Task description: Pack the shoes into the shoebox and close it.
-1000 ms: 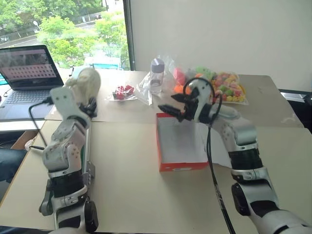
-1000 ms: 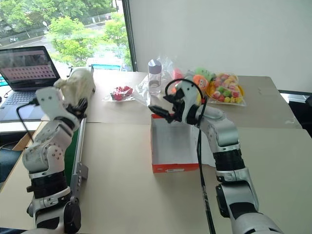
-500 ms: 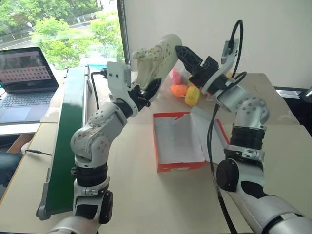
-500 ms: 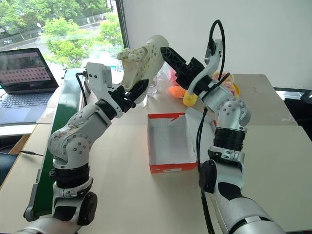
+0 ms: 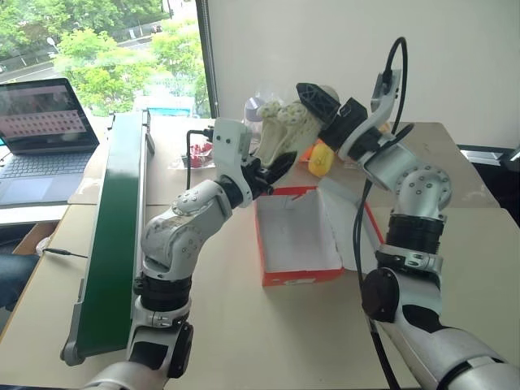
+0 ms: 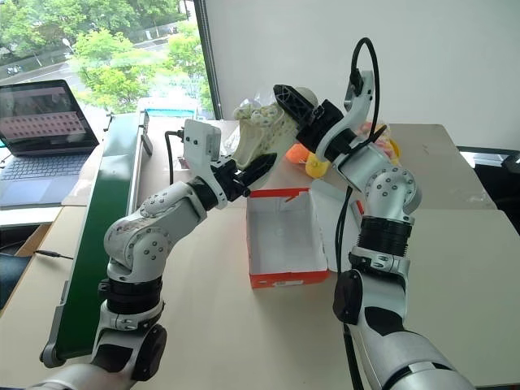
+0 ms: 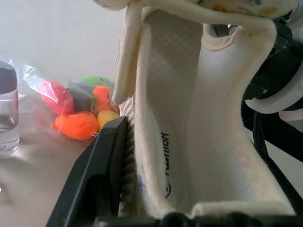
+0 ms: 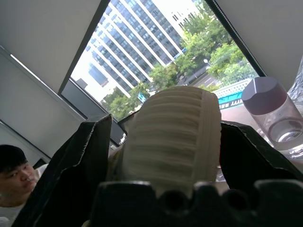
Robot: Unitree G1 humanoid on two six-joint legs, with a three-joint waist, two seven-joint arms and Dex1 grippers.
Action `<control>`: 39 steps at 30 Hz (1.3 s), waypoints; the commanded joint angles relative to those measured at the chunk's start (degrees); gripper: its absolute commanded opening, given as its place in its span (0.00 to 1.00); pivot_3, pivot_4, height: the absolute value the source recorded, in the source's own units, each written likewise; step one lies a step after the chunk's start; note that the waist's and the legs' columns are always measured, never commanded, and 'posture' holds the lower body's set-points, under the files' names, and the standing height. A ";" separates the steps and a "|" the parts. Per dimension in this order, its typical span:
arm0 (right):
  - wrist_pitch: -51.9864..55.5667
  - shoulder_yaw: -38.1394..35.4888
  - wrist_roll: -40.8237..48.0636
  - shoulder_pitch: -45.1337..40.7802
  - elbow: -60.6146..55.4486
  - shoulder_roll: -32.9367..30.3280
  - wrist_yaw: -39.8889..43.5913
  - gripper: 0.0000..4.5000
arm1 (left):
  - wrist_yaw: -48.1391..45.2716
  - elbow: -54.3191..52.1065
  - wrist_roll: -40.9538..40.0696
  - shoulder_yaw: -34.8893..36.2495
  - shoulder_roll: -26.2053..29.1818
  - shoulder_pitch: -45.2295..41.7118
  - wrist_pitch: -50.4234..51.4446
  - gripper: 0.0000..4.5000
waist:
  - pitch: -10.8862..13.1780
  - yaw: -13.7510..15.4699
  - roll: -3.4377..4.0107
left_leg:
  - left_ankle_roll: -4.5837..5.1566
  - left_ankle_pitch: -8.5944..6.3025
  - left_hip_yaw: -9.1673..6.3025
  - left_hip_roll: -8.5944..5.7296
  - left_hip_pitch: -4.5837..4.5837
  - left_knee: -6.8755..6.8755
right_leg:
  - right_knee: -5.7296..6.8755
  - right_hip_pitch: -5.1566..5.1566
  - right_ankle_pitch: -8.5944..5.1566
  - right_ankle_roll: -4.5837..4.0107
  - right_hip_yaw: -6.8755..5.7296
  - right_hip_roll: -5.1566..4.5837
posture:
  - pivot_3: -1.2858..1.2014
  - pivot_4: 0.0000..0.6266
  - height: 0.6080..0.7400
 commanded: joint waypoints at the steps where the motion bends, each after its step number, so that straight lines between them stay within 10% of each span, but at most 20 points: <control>1: -0.04 0.02 2.28 -0.68 -2.75 -0.44 -0.17 0.47 | -0.92 -0.85 -0.18 -0.23 -0.15 -1.89 -1.61 0.53 | 0.00 0.02 0.00 | 0.00 0.00 0.00 0.00 0.00 0.00 | 0.00 0.00 0.00 0.00 0.00 0.00 | 0.52 0.24 1.00; 8: -0.66 0.14 2.01 -1.30 -1.98 -1.09 -0.21 0.19 | -1.70 -2.15 -1.86 2.16 2.79 -1.46 0.48 0.53 | 0.00 -0.11 0.00 | 0.00 0.00 -0.01 0.01 0.00 0.00 | 0.01 0.00 0.00 0.00 0.00 0.01 | 0.52 0.24 1.00; 14: -2.58 2.10 -2.56 -3.86 -0.01 -6.55 -0.05 0.16 | -8.56 -9.69 -10.10 5.94 14.58 2.98 9.54 0.98 | 0.02 -0.24 0.03 | 0.00 0.00 -0.01 0.02 0.01 -0.01 | 0.01 -0.01 -0.01 0.00 0.01 0.02 | 0.52 0.24 1.00; 24: 14.80 20.82 -14.13 -8.24 2.29 -20.38 4.49 0.16 | -11.87 -12.72 -11.01 5.10 22.72 7.25 9.65 0.98 | 0.03 -0.02 0.05 | -0.04 0.01 -0.02 -0.01 0.05 -0.01 | 0.00 0.00 -0.24 0.24 0.01 -0.02 | 0.52 0.24 1.00; 39: 11.94 38.75 -26.12 -0.48 7.06 -20.22 15.53 0.16 | -10.15 -12.40 -6.39 2.02 20.87 8.26 5.30 0.98 | 0.03 -0.05 0.04 | -0.02 0.01 0.00 -0.03 0.03 0.03 | 0.00 0.01 -0.21 0.28 0.03 -0.01 | 0.52 0.24 1.00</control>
